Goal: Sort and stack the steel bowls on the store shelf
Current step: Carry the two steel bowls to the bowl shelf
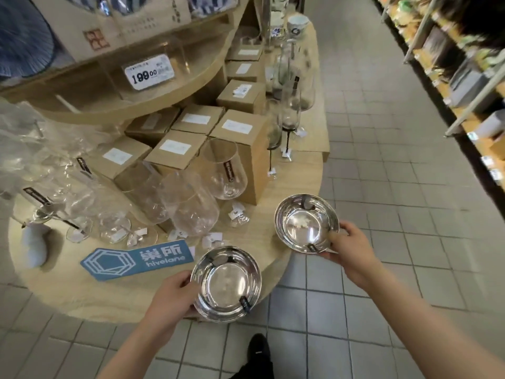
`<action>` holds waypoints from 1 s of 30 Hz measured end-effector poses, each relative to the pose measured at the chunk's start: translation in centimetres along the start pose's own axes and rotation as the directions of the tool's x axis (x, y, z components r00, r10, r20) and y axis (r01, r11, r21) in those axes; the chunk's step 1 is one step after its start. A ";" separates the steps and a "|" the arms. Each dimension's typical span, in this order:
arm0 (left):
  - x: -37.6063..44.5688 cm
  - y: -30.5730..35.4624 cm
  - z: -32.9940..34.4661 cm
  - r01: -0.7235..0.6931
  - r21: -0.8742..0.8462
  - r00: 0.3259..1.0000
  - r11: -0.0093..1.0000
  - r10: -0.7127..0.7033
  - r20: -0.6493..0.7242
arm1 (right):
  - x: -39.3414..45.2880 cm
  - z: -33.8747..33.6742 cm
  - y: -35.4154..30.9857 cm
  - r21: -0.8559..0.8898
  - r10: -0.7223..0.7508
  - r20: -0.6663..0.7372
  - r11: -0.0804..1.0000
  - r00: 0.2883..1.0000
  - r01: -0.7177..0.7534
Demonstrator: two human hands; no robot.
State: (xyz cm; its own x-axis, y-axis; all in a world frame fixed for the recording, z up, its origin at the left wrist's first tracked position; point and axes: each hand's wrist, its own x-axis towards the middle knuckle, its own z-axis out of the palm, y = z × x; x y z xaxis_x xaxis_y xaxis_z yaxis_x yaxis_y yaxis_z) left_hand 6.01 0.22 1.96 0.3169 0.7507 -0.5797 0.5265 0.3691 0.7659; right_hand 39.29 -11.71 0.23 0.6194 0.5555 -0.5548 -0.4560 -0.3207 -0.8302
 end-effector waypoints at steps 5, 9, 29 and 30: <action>-2.5 3.3 6.0 -0.078 0.054 0.997 0.996 0.078 0.010 | -3.8 -9.9 0.2 0.080 -0.007 -0.038 0.997 0.999 0.010; -3.4 6.2 11.8 -0.210 0.136 0.978 0.968 0.211 0.009 | -7.4 -19.8 1.3 0.176 0.004 -0.130 0.984 0.992 0.019; 0.5 22.1 43.6 -0.365 0.114 0.851 0.924 0.281 0.442 | -12.7 -45.2 -1.6 0.387 -0.010 -0.510 0.891 0.860 0.240; 1.5 23.4 45.3 -0.368 0.100 0.844 0.924 0.287 0.454 | -11.7 -46.0 -2.5 0.389 -0.007 -0.524 0.888 0.852 0.246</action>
State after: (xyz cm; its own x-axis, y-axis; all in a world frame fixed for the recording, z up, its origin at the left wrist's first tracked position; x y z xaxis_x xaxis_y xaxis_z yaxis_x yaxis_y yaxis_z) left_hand 54.53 -14.82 6.38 0.7762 0.4907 -0.3959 0.4493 0.0100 0.8933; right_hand 62.53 -52.72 6.29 0.8653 0.0735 -0.4959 -0.5012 0.1504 -0.8522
